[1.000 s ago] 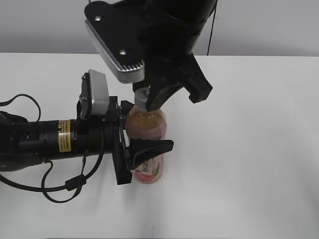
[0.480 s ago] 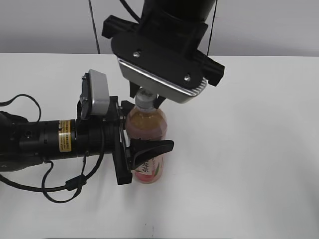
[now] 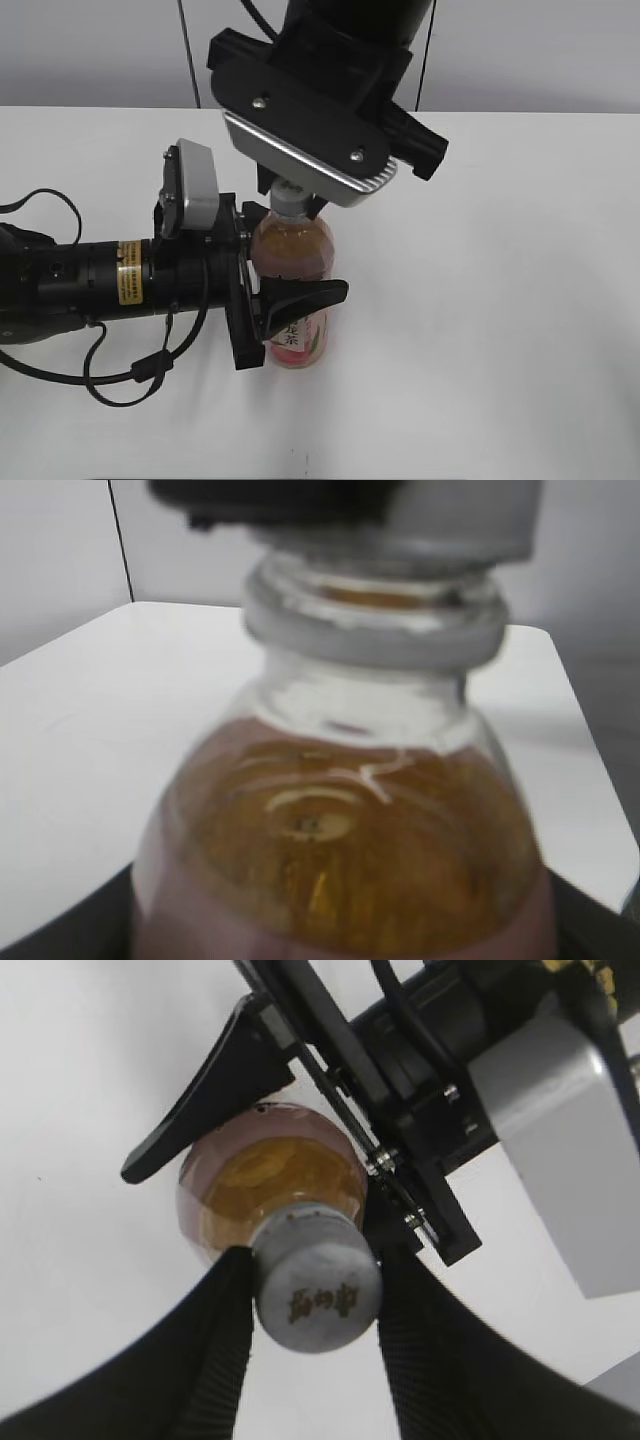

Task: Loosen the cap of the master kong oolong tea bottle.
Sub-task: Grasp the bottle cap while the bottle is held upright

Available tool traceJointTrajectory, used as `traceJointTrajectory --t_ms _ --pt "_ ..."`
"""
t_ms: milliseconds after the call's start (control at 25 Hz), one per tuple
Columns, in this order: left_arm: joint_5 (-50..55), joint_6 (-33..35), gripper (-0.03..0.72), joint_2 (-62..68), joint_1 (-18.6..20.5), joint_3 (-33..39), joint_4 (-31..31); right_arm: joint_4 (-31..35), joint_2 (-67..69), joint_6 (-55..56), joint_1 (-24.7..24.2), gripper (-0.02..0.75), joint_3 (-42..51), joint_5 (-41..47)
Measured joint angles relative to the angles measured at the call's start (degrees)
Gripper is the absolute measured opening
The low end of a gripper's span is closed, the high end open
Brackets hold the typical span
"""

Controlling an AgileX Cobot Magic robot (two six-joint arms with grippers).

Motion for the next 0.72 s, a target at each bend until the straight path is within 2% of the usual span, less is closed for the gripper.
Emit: traceJointTrajectory --t_ms 80,240,320,480,720 --pt "0.0 -0.12 0.44 0.0 0.0 0.0 -0.1 0.0 0.0 3.74 0.0 0.365 0.06 0.0" --pt "0.05 -0.24 0.44 0.0 0.0 0.0 -0.22 0.0 0.0 14.32 0.0 0.54 0.06 0.05" --pt "0.05 -0.29 0.44 0.0 0.0 0.0 -0.22 0.0 0.0 19.64 0.0 0.585 0.06 0.05" --pt "0.05 -0.29 0.44 0.0 0.0 0.0 -0.22 0.03 -0.08 31.5 0.0 0.568 0.06 0.05" --pt "0.05 -0.35 0.44 0.0 0.0 0.0 -0.26 -0.14 -0.48 56.84 0.0 0.556 -2.4 0.21"
